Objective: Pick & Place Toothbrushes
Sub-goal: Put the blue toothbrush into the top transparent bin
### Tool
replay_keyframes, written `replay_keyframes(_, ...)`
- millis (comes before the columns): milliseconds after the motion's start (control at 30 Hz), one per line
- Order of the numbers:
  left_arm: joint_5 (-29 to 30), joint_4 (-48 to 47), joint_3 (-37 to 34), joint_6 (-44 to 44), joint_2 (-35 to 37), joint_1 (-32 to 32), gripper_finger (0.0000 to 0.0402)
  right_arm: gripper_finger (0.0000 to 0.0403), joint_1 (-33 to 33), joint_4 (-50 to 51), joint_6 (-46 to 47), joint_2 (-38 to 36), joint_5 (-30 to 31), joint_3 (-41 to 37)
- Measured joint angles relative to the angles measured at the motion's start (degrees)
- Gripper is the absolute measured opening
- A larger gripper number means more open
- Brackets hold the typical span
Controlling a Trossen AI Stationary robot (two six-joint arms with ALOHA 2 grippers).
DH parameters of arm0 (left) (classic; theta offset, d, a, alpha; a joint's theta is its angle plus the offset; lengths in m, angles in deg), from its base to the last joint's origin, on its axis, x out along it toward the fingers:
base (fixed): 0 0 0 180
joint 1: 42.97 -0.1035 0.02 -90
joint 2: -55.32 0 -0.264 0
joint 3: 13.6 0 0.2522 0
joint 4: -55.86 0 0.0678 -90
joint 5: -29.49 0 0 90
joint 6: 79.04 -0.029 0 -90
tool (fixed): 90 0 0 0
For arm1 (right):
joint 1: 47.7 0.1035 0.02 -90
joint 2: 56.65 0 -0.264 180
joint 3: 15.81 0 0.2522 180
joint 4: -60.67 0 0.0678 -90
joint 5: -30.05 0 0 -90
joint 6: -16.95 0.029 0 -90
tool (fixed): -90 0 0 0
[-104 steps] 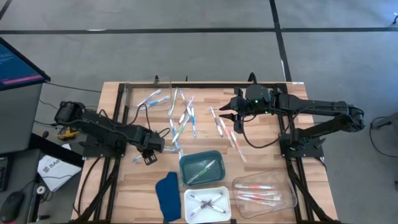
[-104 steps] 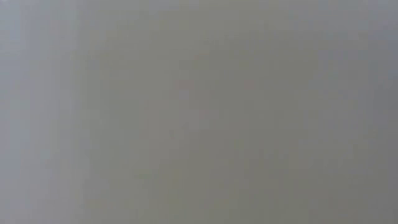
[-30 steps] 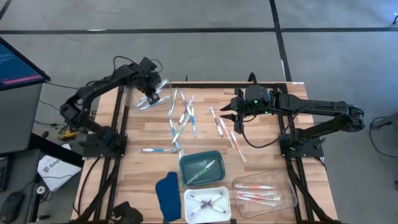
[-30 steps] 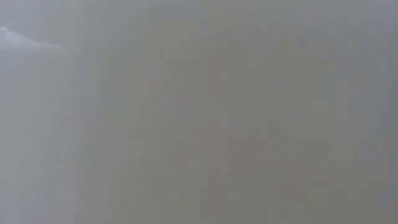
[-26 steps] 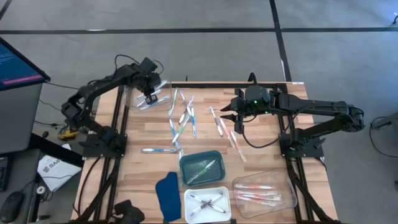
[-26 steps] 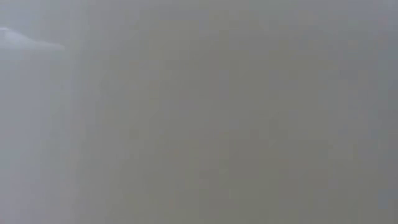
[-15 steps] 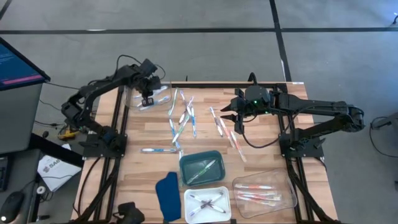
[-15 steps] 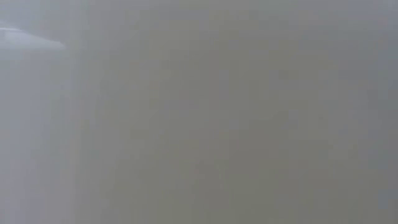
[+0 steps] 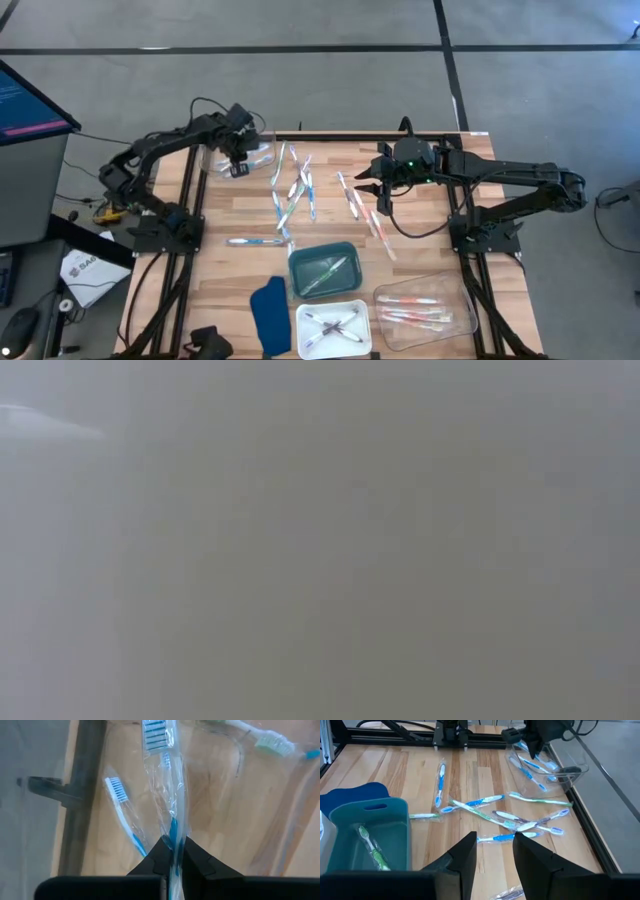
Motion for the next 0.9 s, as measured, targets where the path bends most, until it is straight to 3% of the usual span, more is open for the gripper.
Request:
replay_keyframes(500, 2.9, 2.4, -0.1, 2.7, -10.7, -1.3, 0.0018, 0.012, 0.0, -0.1, 0.0, 0.0, 0.0, 0.0)
replay_keyframes(900, 5.3, 3.7, -0.1, 6.3, -10.6, -1.3, 0.0113, 0.012, 0.0, 0.0, 0.0, 0.0, 0.0, 0.0)
